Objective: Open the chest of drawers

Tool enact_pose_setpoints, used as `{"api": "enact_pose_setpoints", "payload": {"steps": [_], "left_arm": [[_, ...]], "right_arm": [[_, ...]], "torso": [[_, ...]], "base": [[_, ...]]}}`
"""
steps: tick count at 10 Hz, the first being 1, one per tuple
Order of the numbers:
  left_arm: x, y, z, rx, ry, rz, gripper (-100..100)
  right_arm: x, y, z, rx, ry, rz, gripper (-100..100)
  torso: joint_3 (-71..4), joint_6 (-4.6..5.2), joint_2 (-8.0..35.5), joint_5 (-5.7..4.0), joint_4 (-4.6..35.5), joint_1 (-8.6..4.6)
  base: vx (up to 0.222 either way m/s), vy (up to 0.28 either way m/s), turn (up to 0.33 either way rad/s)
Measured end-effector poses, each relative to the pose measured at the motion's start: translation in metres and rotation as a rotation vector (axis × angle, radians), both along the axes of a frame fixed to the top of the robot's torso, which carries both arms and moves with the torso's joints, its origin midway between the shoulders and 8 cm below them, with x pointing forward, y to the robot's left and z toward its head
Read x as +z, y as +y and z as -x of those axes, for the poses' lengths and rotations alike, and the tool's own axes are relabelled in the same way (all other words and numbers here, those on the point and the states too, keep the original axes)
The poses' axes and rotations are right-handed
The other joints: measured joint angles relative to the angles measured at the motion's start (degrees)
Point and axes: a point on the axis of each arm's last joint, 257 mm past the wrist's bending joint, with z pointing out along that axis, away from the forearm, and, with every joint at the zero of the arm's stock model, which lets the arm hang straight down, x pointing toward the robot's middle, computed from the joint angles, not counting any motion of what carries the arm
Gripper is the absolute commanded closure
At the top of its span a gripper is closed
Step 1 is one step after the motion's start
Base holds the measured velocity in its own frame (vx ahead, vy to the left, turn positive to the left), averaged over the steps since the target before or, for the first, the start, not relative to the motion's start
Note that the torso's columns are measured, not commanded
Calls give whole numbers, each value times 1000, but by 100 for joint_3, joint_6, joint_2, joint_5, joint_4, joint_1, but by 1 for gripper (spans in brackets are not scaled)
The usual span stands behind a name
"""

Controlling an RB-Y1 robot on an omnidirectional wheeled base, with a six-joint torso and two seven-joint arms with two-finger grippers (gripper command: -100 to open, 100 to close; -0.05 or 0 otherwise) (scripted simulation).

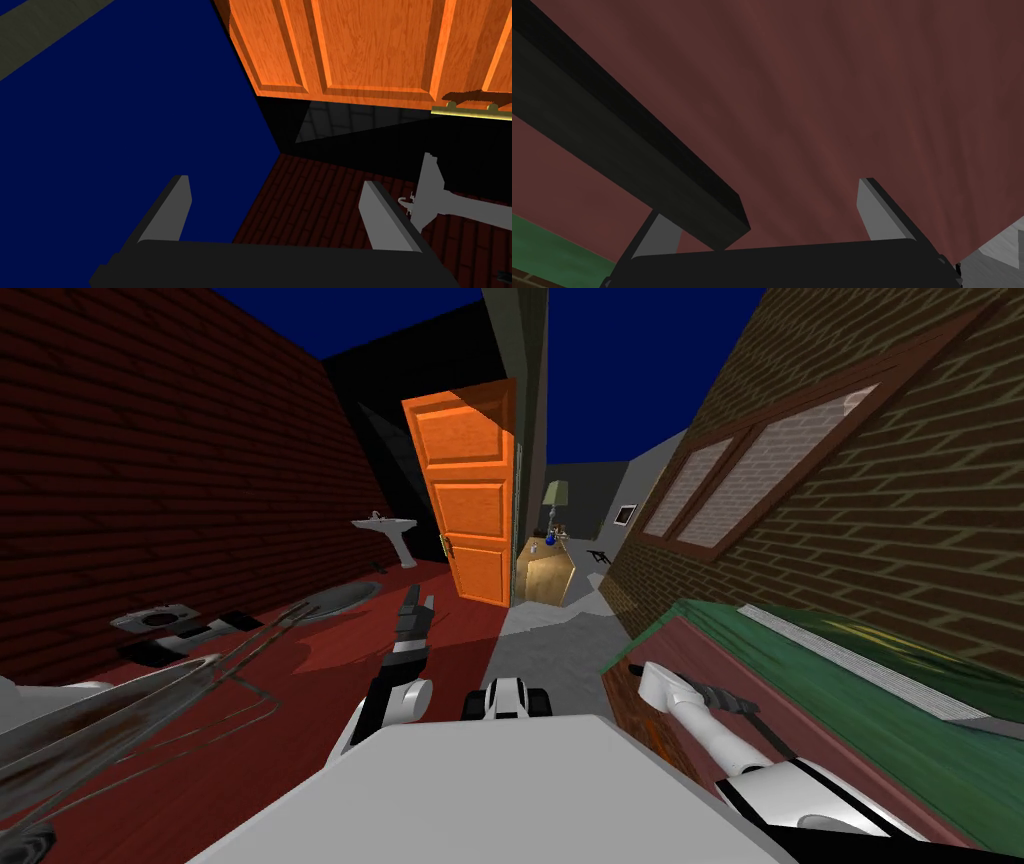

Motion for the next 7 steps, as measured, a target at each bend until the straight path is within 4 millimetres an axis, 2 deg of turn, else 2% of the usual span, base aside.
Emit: {"api": "enact_pose_setpoints", "payload": {"steps": [2,3,4,5,6,7], "left_arm": [[0,0,0,0,0,0,0],[0,0,0,0,0,0,0],[0,0,0,0,0,0,0],[0,0,0,0,0,0,0],[0,0,0,0,0,0,0],[0,0,0,0,0,0,0]], "right_arm": [[-2,-3,11,-40,0,-12,-100],[-4,-3,12,-44,2,-13,-100],[0,-8,21,-81,1,0,-100],[4,-13,37,-127,5,7,-100],[4,-15,47,-152,7,6,-100],[3,-16,49,-159,6,4,-100]], "torso": [[-7,59,-15,-19,-18,3],[1,67,-1,-25,-17,-4],[30,21,53,-8,7,4],[38,15,62,3,15,21],[15,51,25,-1,-1,32],[-2,75,1,-6,-14,33]], "base": [[-4,-4,-5],[-151,2,310],[-220,-12,496],[-113,-13,272],[-20,-8,50],[19,1,-22]]}}
